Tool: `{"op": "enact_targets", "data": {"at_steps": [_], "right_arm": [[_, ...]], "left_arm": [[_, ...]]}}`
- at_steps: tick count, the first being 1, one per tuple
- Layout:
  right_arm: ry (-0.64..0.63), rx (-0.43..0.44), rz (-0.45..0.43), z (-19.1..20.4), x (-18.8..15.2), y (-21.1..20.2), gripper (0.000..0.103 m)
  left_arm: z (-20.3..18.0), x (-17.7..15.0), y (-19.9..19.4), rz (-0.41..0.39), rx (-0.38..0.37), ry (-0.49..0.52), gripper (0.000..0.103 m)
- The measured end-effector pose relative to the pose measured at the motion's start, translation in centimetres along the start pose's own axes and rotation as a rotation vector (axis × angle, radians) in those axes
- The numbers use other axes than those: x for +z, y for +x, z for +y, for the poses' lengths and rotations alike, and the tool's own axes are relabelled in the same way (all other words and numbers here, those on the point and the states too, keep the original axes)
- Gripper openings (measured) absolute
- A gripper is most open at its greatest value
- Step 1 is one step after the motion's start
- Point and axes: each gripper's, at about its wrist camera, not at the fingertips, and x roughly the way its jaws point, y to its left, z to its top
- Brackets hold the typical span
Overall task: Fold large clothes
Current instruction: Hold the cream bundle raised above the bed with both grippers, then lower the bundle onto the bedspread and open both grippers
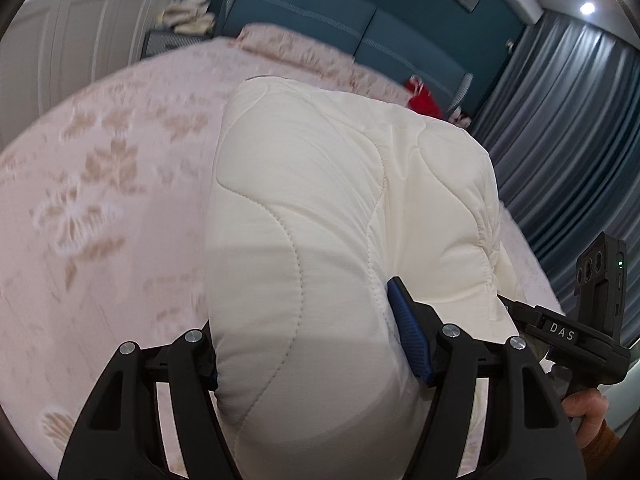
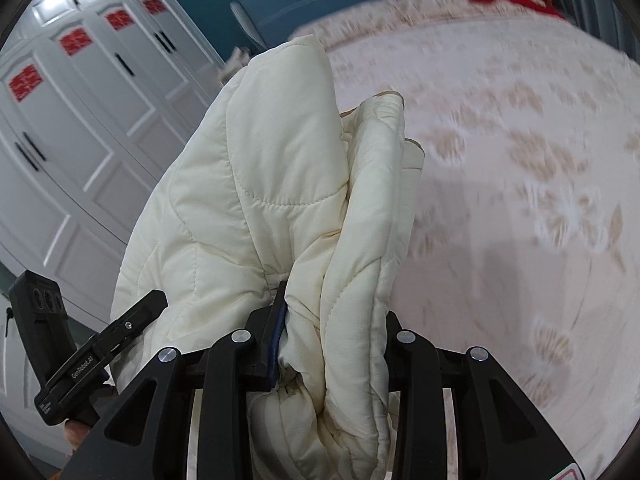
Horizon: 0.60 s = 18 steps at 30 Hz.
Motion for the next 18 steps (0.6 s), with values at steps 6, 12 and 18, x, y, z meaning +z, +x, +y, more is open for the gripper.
{"op": "enact_targets", "data": {"at_steps": [6, 12, 18], "right_arm": [[0.048, -0.017, 0.059, -2.1, -2.6, 2.8, 0.036], [0.106, -0.006, 0.101, -2.8, -2.1, 2.2, 0.049], [0.043, -0.075, 0.058, -1.7, -1.7, -3.7, 0.05]], "left_arm": [[1.0, -2.8, 2.1, 0.035, 0.031, 0.0, 0.068], [1.5, -2.4, 1.8, 0.038, 0.092, -0.036, 0.082], [0.0, -1.3, -2.9, 0.023, 0.259, 0.039, 0.084]]}}
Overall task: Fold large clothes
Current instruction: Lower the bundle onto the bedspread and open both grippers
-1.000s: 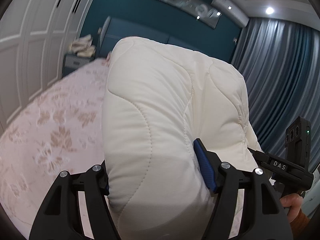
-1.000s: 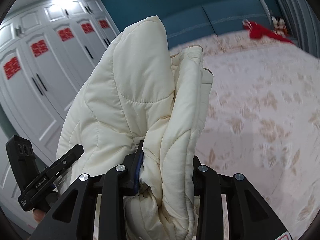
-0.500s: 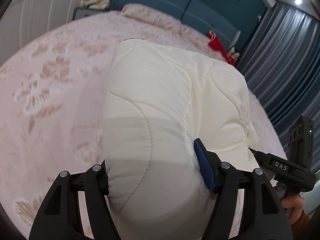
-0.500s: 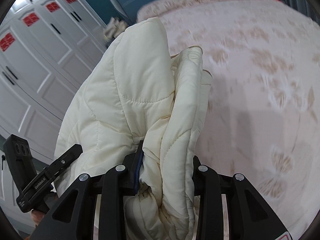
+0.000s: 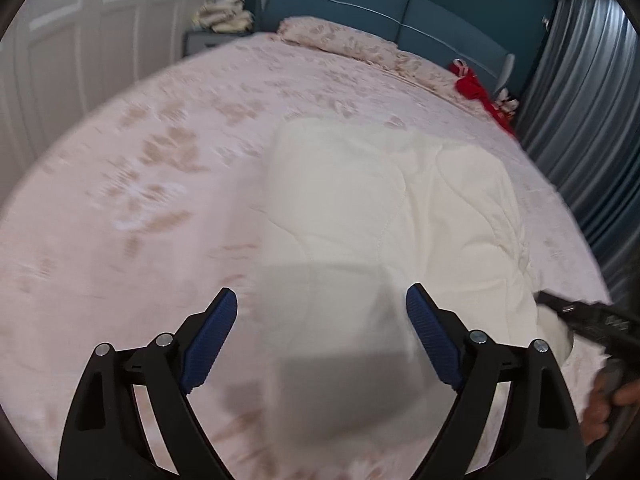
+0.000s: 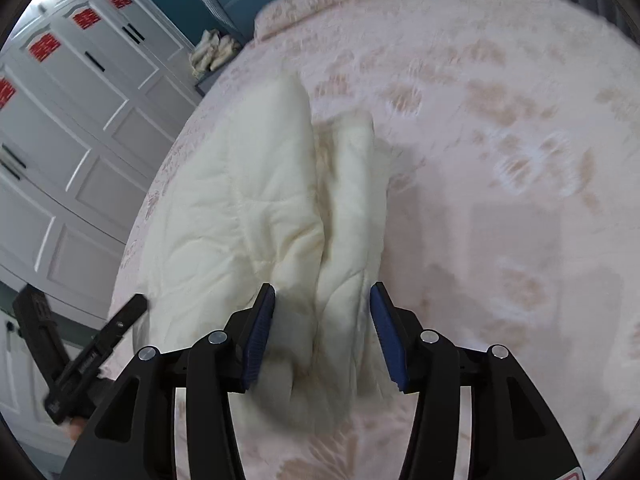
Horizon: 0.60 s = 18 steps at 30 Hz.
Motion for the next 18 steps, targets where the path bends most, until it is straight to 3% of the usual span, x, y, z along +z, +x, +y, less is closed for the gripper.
{"op": "enact_targets", "data": {"at_steps": [4, 6, 9, 13, 18], "right_arm": [[-0.105, -0.052, -0.065, 1.8, -0.2, -4.6, 0.045], [-0.181, -0.09, -0.073, 3.8, -0.4, -5.9, 0.024], [-0.276, -0.124, -0.048, 6.4, -0.9, -5.8, 0.01], [-0.341, -0.199, -0.015, 8.2, -1.6, -3.8, 0.01], [-0.331, -0.263, 0.041, 7.4, -2.4, -0.6, 0.01]], "left_arm": [[-0.7, 0.9, -3.2, 0.017, 0.13, 0.043, 0.083], [-1.7, 1.5, -4.3, 0.027, 0.168, 0.057, 0.075], [-4.0, 1.7, -5.2, 0.024, 0.209, 0.1, 0.073], [-5.9, 1.2, -4.0, 0.065, 0.229, 0.117, 0.069], [-6.3, 0.1, -1.2, 0.138, 0.247, 0.101, 0.066]]}}
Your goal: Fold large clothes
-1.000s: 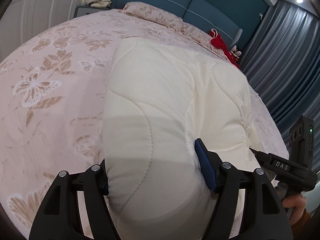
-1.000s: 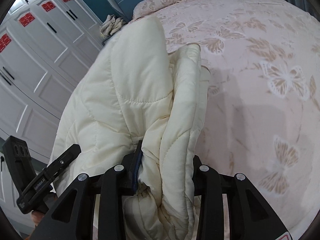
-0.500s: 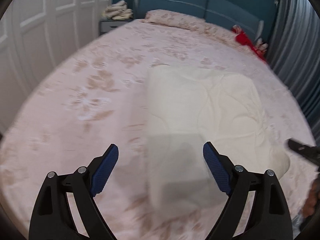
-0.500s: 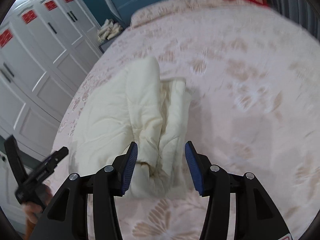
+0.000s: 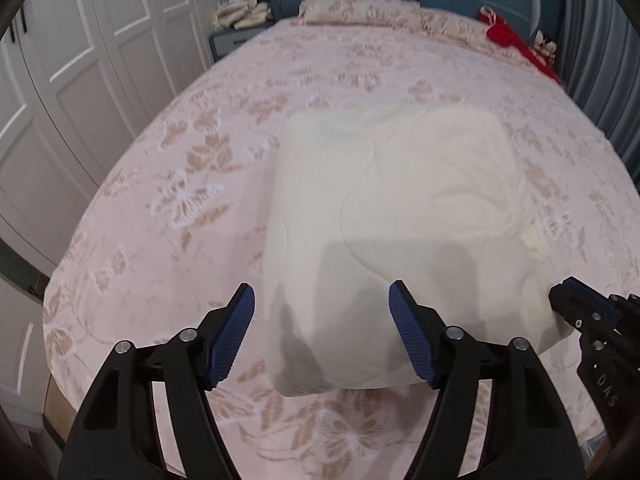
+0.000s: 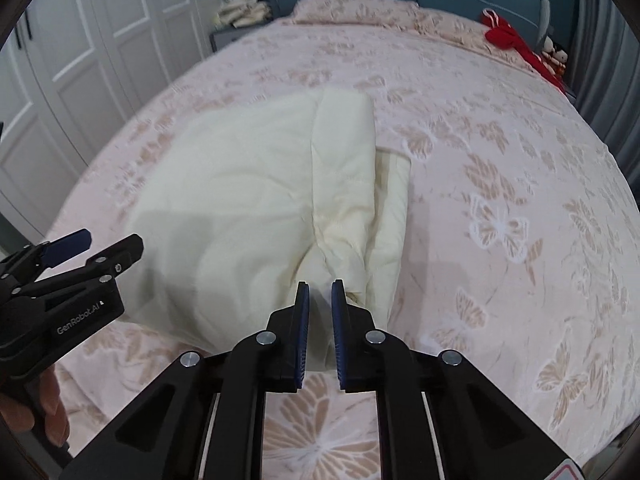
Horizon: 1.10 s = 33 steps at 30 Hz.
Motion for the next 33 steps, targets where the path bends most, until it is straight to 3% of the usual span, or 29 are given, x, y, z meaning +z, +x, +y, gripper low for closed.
{"op": "enact_targets", "data": {"at_steps": [12, 33], "right_arm": [[0.017, -0.03, 0.111, -0.2, -2.6, 5.7, 0.01], [0.051, -0.007, 0.098, -0.7, -3.5, 8.1, 0.008]], "left_arm": [[-1.5, -1.8, 3.6, 0.062, 0.043, 0.021, 0.067], [-3.1, -2.9, 5.4, 0.03, 0.122, 0.035, 0.069]]}}
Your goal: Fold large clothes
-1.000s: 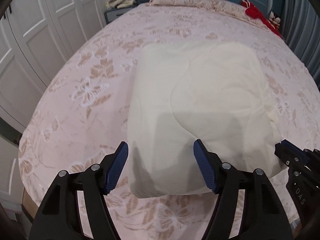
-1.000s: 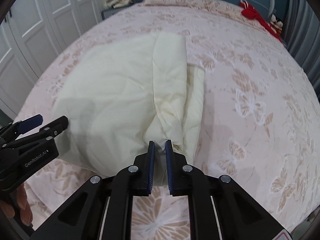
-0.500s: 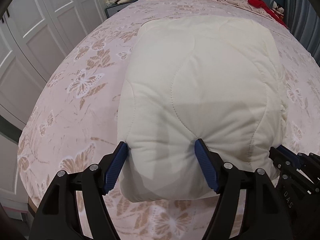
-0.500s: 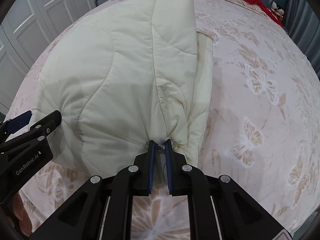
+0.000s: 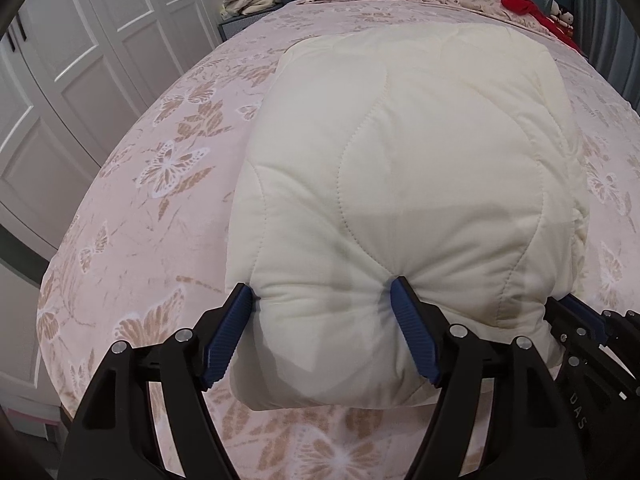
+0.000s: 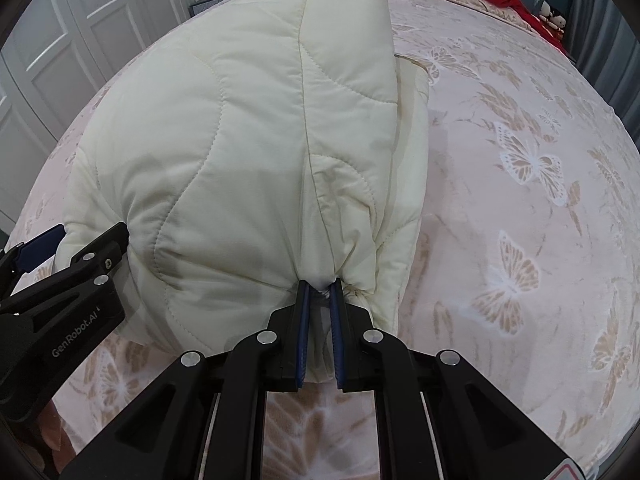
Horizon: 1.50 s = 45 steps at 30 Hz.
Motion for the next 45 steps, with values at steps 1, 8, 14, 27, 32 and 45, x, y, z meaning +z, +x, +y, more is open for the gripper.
{"op": "enact_targets", "data": {"at_steps": [1, 8, 14, 27, 32, 45], "right_arm": [[0.004, 0.004, -0.001, -0.1, 0.0, 0.0, 0.008], [0.02, 0.019, -0.001, -0.4, 0.0, 0.2, 0.008], [0.01, 0.013, 0.0, -0.3, 0.1, 0.2, 0.008], [0.101, 0.109, -0.136, -1.4, -1.2, -9.4, 0.069], [0.064, 0.058, -0.217, -1.0, -3.3, -12.5, 0.086], [0.099, 0.044, -0.272, -1.7, -9.1, -16.9, 0.087]], "left_arm": [[0.0, 0.0, 0.0, -0.001, 0.002, 0.001, 0.069], [-0.4, -0.2, 0.1, -0.008, 0.018, 0.008, 0.07], [-0.3, -0.2, 0.1, -0.009, 0.023, 0.013, 0.07], [3.4, -1.4, -6.9, -0.058, -0.032, -0.054, 0.09], [3.5, -3.4, -10.6, -0.122, -0.006, -0.047, 0.094], [3.8, -8.9, -15.7, -0.155, -0.015, -0.083, 0.098]]}}
